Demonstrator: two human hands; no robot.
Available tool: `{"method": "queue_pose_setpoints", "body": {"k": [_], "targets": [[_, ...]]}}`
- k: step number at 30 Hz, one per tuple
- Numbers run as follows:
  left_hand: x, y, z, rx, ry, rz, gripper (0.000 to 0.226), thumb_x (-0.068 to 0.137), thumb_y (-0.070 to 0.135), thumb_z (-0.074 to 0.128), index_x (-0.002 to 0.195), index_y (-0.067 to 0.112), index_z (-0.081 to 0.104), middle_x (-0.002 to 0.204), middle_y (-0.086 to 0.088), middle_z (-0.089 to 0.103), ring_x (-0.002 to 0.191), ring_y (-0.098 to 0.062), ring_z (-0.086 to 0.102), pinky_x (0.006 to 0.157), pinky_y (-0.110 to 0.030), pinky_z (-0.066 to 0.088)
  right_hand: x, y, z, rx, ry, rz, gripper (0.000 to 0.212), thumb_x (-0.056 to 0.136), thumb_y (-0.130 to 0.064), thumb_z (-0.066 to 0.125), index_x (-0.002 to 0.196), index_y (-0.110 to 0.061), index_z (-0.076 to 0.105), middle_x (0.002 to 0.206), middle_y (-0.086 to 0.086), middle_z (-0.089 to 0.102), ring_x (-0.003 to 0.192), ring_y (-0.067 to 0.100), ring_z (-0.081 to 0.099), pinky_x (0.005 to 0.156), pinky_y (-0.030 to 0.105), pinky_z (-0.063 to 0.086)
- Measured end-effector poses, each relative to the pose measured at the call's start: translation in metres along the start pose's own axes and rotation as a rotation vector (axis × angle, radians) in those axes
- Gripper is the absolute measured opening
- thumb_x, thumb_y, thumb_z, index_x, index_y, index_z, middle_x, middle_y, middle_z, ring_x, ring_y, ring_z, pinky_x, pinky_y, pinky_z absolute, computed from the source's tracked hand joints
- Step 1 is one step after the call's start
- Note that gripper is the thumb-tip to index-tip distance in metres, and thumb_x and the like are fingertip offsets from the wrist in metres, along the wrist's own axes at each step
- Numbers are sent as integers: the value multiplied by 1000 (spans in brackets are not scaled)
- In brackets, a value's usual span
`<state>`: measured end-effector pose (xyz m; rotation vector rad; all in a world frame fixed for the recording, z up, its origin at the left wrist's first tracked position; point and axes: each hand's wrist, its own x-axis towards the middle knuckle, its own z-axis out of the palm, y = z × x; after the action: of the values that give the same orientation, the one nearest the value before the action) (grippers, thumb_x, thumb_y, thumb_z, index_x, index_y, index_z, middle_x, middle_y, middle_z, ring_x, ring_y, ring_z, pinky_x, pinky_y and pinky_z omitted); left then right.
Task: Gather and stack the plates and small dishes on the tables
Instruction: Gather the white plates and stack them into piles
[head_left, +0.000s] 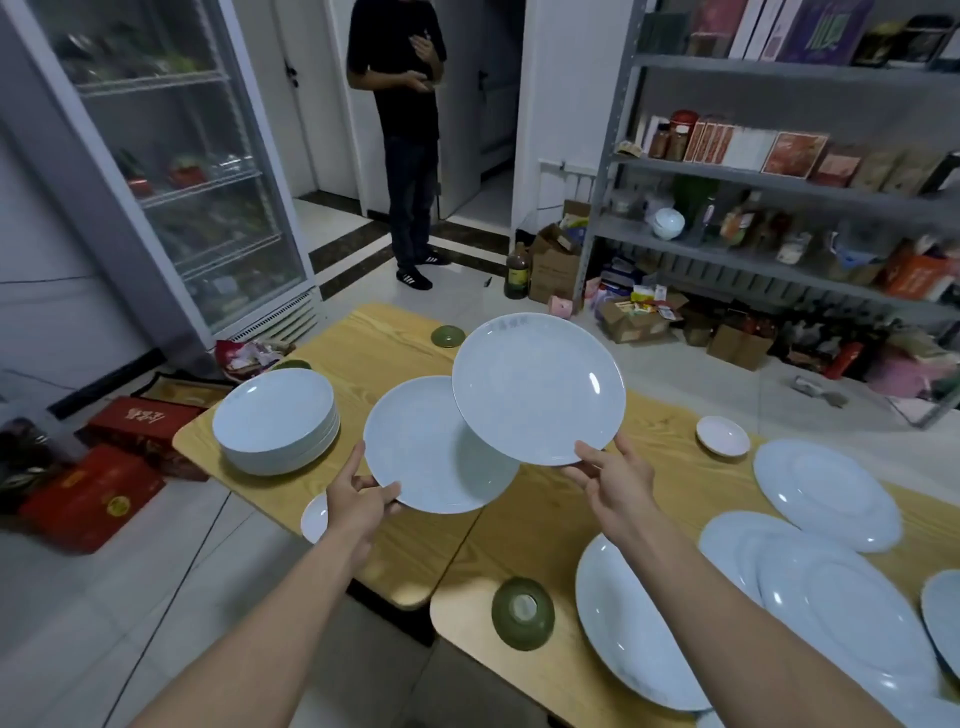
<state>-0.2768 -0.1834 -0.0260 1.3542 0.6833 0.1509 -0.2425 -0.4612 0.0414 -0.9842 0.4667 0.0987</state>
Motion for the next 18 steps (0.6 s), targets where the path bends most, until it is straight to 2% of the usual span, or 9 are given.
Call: {"method": "queue_pose_setpoints", "body": {"k": [4,9,12,15,18], "targets": [[50,3,-1,34,-44,-35,85,82,-15,65,150,28,37,78,-7,53,76,-18,63,76,-36,59,18,14,20,2,46,-21,65,89,15,59,147,-12,46,122,11,68,97,32,72,71,40,62],[105,4,-4,47,-130,-116,88,82,-18,64,151,27,34,92,-18,63,97,-26,68,86,-48,58,32,34,43,-3,139,-34,64,89,14,59,147,-12,46,114,7,71,92,29,73,65,35,61],[133,2,-4,64,-169,-147,88,82,-19,63,151,26,33,104,-24,64,102,-28,68,85,-49,58,42,43,54,-8,190,-35,67,89,15,59,149,-11,43,108,6,71,90,30,74,75,42,61],[152,2,-4,81,-198,-172,87,82,-19,62,151,26,33,95,-16,63,103,-29,67,87,-50,57,50,56,63,5,219,-35,68,88,16,59,149,-9,41,113,10,70,92,32,73,84,51,58],[167,0,-5,91,-227,-193,86,83,-19,61,151,25,32,91,-14,61,103,-29,67,88,-49,57,54,67,73,7,246,-28,68,88,15,60,149,-9,42,109,7,71,89,30,75,80,47,61]]}}
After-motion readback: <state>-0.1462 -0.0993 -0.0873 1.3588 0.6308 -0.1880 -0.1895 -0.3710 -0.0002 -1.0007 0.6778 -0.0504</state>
